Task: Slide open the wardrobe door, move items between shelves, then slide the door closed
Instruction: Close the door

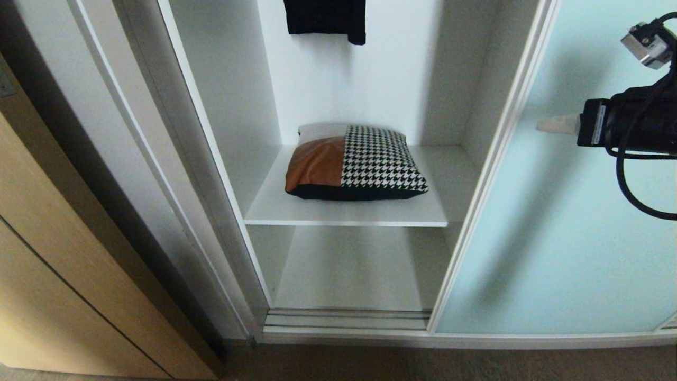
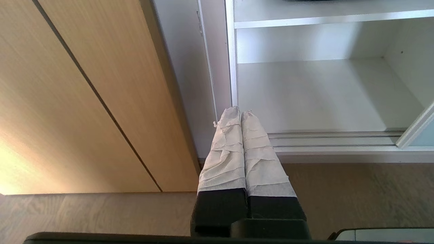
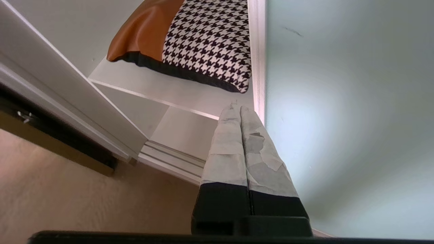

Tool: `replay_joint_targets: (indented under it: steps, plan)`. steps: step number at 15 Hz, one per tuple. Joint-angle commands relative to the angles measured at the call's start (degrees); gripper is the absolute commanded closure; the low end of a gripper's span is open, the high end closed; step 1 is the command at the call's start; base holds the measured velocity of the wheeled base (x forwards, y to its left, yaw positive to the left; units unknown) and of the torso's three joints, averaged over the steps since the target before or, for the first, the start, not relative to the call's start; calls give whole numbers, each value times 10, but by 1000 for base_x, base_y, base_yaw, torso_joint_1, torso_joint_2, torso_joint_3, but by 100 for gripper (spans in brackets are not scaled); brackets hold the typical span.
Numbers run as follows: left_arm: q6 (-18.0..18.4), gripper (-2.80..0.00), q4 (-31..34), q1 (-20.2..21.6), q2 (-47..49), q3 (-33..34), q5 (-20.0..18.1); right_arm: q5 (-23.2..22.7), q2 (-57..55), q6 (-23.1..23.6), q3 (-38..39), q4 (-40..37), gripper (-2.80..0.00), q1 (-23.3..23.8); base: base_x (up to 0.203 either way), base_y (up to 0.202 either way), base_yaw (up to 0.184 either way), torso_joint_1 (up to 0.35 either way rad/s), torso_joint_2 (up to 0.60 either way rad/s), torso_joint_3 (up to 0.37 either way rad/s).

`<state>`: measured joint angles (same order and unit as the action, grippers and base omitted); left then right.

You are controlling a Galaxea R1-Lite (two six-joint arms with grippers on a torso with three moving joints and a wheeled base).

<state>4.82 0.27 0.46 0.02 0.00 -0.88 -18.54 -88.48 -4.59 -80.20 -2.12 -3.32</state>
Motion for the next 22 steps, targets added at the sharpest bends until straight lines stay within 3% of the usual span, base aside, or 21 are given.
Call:
replay_joint_targets:
  steps: [1,5,7,11,17,22]
  plan:
    - [0,0,0,1,-1,1,0,19,-28,-9,-13,1,0,-5,0,0,0,0,0,0]
    - [0,0,0,0,-1,1,0,33,-53,-15,-31,1,0,-10,0,0,0,0,0,0]
    - [0,0,0,0,-1,1,0,63,-73,-17,-48,3,0,-19,0,0,0,0,0,0]
    - [0,0,0,1,-1,1,0,118,-102,-39,-56,79,0,-44,0,0,0,0,0,0]
    - [0,0,0,0,-1,1,0,119,-104,-39,-55,78,0,-48,0,0,0,0,0,0]
    - [0,0,0,0,-1,1,0,127,-102,-38,-58,79,0,-122,0,0,0,0,0,0]
